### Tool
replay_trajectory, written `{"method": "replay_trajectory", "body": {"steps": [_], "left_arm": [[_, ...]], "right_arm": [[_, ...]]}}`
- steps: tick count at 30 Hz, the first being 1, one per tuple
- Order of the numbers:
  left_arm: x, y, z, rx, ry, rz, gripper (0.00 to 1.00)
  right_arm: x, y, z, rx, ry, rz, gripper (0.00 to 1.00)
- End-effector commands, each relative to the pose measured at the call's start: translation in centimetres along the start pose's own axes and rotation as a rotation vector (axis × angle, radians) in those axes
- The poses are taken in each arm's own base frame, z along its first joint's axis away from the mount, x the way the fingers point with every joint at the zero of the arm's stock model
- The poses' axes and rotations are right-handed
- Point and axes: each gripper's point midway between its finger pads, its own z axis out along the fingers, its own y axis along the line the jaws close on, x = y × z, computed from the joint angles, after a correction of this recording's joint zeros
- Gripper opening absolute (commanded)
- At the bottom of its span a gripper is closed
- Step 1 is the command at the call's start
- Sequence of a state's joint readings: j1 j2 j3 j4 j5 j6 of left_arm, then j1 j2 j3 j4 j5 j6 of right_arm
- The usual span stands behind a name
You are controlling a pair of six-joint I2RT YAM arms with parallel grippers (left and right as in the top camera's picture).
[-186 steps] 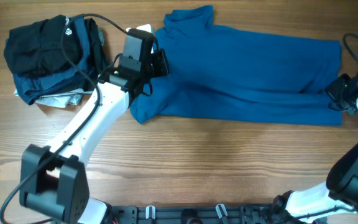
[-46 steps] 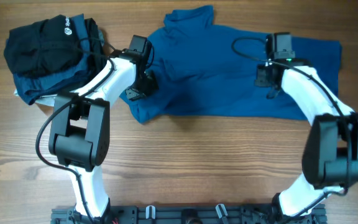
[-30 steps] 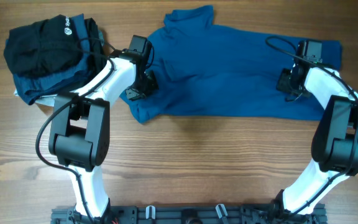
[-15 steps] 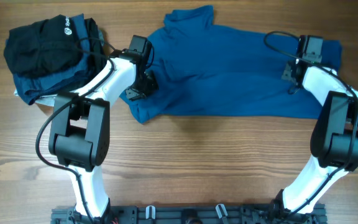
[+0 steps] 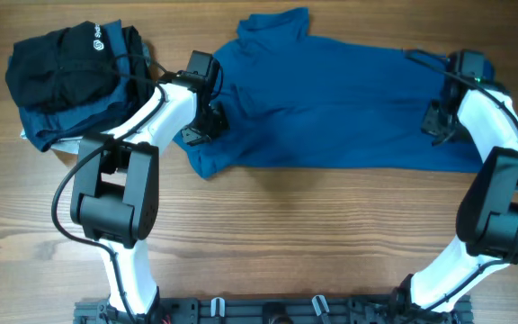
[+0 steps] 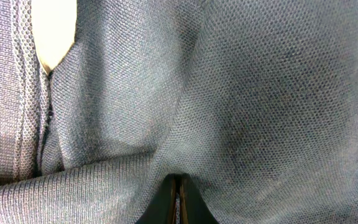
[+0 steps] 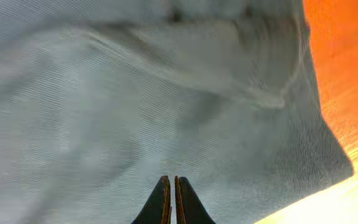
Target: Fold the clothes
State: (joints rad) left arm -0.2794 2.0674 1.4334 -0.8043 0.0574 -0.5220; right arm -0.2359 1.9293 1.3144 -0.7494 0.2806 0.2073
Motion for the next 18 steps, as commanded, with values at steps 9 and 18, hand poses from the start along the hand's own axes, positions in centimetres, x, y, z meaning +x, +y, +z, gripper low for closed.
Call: {"method": "replay_trajectory", "body": {"steps": [9,18], "left_arm": [[0.2,1.0,1.0,-0.043,0.011,-0.012,0.04],[0.2,1.0,1.0,-0.043,0.011,-0.012,0.04]], "right_arm": [[0.7,-0.8,3.6,-0.087,-0.047,0.096,0.04],[-3.1,-2.2,3.4,-0.037,-0.206,0.149,0.05]]}}
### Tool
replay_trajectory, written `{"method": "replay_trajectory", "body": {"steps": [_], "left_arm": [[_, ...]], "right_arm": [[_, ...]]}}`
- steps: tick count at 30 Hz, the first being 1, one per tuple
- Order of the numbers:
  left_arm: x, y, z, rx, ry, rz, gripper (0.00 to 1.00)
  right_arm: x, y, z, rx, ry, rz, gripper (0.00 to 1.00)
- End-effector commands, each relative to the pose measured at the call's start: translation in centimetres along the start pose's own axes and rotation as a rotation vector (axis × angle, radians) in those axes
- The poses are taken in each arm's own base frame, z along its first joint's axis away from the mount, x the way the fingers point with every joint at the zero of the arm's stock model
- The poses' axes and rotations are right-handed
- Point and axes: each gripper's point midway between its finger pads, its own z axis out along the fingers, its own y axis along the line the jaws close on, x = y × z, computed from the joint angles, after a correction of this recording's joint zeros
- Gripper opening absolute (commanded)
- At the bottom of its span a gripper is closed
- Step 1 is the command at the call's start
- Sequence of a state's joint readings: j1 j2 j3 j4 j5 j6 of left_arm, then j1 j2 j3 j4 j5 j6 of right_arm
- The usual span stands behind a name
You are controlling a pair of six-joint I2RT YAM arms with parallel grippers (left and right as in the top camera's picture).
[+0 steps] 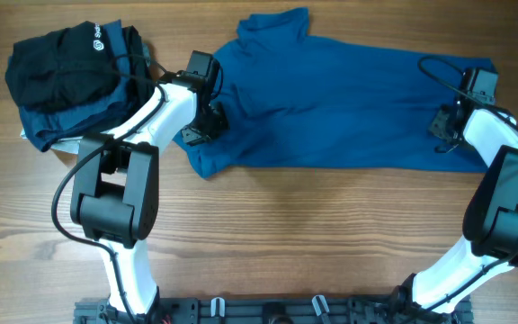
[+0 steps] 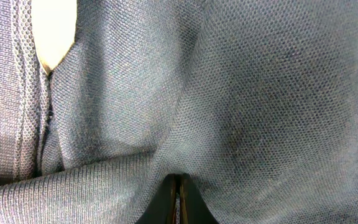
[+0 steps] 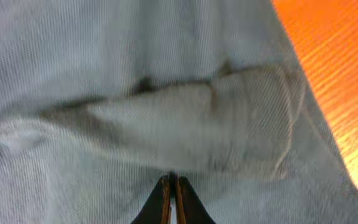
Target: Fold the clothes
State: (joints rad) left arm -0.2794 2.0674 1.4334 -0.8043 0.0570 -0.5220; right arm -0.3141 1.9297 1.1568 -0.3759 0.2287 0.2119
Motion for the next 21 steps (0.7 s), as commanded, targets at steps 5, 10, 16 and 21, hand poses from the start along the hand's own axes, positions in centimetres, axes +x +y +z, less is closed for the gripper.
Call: {"method": "replay_trajectory", "body": {"steps": [5,10,16,21], "left_arm": [[0.2,1.0,1.0,-0.043,0.011,-0.013,0.04],[0.1,1.1,1.0,-0.048,0.008,-0.013,0.04],[0.0,1.4,1.0,-0.065,-0.004,-0.012,0.04],[-0.2,1.6,1.0,-0.074,-0.012,-0.012,0.04]], "right_arm": [[-1.5,-2.7,0.4,0.042,-0.053,0.059,0.05],[-3.6,-3.3,0.5,0.007,-0.128,0.107,0.05],[-6.7,-2.8,-0.1,-0.024,-0.253,0.129,0.08],[-9.6,-4.7,-3.3,0.014,-0.263,0.140,0.21]]}}
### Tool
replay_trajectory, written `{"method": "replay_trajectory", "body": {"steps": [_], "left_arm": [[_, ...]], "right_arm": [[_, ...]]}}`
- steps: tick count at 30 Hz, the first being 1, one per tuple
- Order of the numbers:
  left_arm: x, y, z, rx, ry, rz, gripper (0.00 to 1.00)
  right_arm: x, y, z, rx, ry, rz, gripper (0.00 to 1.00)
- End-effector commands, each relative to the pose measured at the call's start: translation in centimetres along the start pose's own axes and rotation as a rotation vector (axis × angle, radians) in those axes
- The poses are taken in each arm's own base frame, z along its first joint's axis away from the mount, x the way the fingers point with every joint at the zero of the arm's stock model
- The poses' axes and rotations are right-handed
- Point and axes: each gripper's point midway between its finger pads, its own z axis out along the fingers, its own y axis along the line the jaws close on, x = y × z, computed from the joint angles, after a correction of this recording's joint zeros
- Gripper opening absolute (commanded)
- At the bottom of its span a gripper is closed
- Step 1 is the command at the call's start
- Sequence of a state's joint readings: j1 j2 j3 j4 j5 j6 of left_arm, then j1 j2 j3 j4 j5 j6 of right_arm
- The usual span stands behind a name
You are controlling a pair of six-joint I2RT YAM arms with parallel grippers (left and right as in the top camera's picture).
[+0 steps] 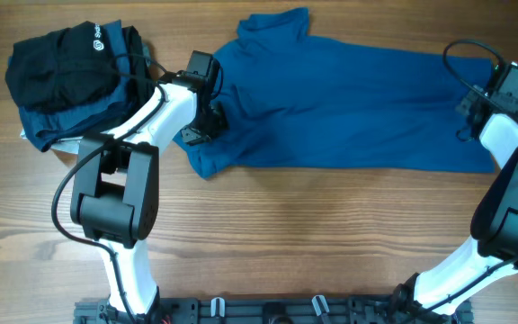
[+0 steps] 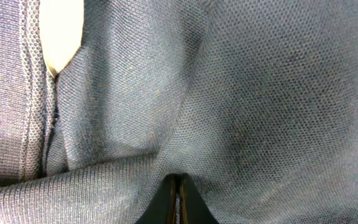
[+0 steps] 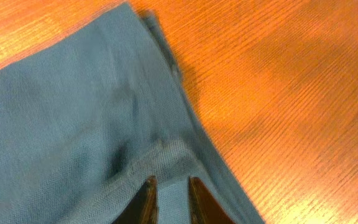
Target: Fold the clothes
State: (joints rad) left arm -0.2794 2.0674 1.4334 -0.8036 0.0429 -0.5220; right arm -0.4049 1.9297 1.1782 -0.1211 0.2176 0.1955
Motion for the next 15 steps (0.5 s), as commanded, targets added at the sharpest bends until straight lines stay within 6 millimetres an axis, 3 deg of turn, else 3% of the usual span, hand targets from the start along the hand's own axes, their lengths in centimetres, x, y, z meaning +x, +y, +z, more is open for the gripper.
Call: {"method": "replay_trajectory", "body": {"steps": [1,4,7,8,11,15], "left_arm": [[-0.2,1.5,1.0,-0.069,-0.011,-0.011,0.04],[-0.6,1.2,0.6,-0.060,-0.026,-0.008,0.04],[-1.0,0.9,-0.3,-0.047,-0.046,0.055,0.04],[-1.2,0.7,-0.7,-0.042,-0.055,0.069,0.04],[-1.4,0.6,-1.3,-0.033,-0.069,0.069,0.04],[-1.4,0.6,-1.3,-0.032,-0.070,0.069,0.04]], "right_arm": [[-2.9,-2.6,-3.1,0.061,0.032,0.044,0.21],[1.4,-7.0,-5.8,0.133,0.266,0.166,0.26],[7.0,-10.2,-6.9,0.198,0.481,0.228,0.31],[7.7,-10.8,-6.6,0.197,0.492,0.252,0.34],[9.4,-10.3,-5.7,0.070,0.529,0.345,0.45],[10.2,-8.7,-5.2,-0.053,0.541,0.389,0.50]]}}
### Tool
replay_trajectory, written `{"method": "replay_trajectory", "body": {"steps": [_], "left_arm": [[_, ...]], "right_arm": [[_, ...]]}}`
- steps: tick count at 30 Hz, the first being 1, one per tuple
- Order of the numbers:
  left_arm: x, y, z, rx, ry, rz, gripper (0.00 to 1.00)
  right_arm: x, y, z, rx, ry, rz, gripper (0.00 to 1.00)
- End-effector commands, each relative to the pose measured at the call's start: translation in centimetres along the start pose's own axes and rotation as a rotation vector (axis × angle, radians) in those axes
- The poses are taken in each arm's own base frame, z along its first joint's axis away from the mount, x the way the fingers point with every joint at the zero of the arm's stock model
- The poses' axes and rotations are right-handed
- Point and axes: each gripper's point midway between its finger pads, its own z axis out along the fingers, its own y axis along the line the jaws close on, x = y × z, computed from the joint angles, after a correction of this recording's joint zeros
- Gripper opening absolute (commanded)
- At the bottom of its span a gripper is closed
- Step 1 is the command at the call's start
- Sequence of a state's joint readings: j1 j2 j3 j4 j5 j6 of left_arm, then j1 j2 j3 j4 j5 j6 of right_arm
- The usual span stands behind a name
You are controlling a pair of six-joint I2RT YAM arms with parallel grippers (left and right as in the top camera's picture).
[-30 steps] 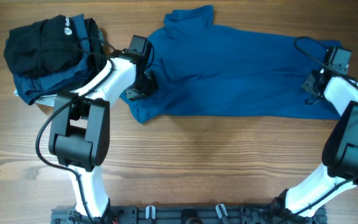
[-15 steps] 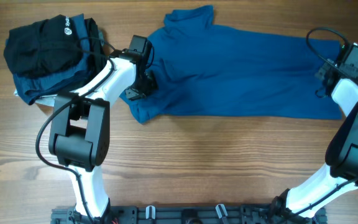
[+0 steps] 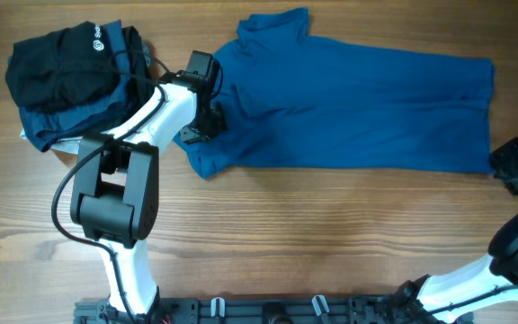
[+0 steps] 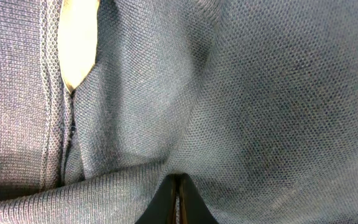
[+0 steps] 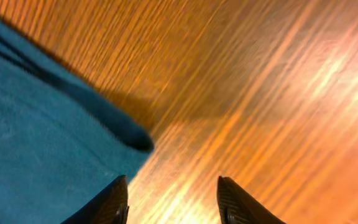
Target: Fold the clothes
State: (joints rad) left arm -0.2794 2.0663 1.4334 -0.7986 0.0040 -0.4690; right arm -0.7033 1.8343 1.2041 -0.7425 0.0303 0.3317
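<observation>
A blue polo shirt (image 3: pixel 349 108) lies spread flat across the wooden table, collar at the far side. My left gripper (image 3: pixel 198 130) sits on its left sleeve, shut on a pinch of the knit fabric (image 4: pixel 229 93); the closed fingertips (image 4: pixel 178 200) disappear into a fold. My right gripper (image 3: pixel 509 167) hovers off the shirt beside its near right corner (image 5: pixel 48 143), open with nothing between the fingers (image 5: pixel 112 199).
A pile of dark clothes (image 3: pixel 66 72) lies at the far left corner, just left of my left arm. Bare wooden table (image 3: pixel 331 234) stretches in front of the shirt and under the right gripper (image 5: pixel 176 202).
My right gripper was at the shirt's far right corner with jaws slightly apart; now it is wide open off the cloth by the near right corner. The left gripper still pinches the sleeve.
My right gripper was shut on the shirt's right part, then further right, then at the far right corner with jaws parting. Now it has let go and the right edge lies straight and flat. The left gripper held the left sleeve throughout.
</observation>
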Motion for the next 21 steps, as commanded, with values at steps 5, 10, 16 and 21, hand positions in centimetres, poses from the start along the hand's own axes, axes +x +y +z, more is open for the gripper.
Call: {"method": "replay_trajectory", "body": {"steps": [5,10,16,21], "left_arm": [[-0.9,0.2,-1.3,-0.003,-0.043,0.015,0.04],[-0.9,0.2,-1.3,-0.003,-0.044,0.015,0.04],[-2.7,-0.4,-4.5,0.020,-0.137,0.013,0.04],[-2.4,1.7,-6.6,-0.013,-0.131,-0.046,0.30]], "right_arm": [[1.0,2.9,1.3,-0.150,0.046,0.054,0.56],[1.0,2.8,3.2,-0.133,0.058,0.055,0.51],[1.8,2.5,4.9,-0.115,0.102,0.056,0.45],[1.7,1.8,5.2,-0.073,0.089,0.052,0.04]]}}
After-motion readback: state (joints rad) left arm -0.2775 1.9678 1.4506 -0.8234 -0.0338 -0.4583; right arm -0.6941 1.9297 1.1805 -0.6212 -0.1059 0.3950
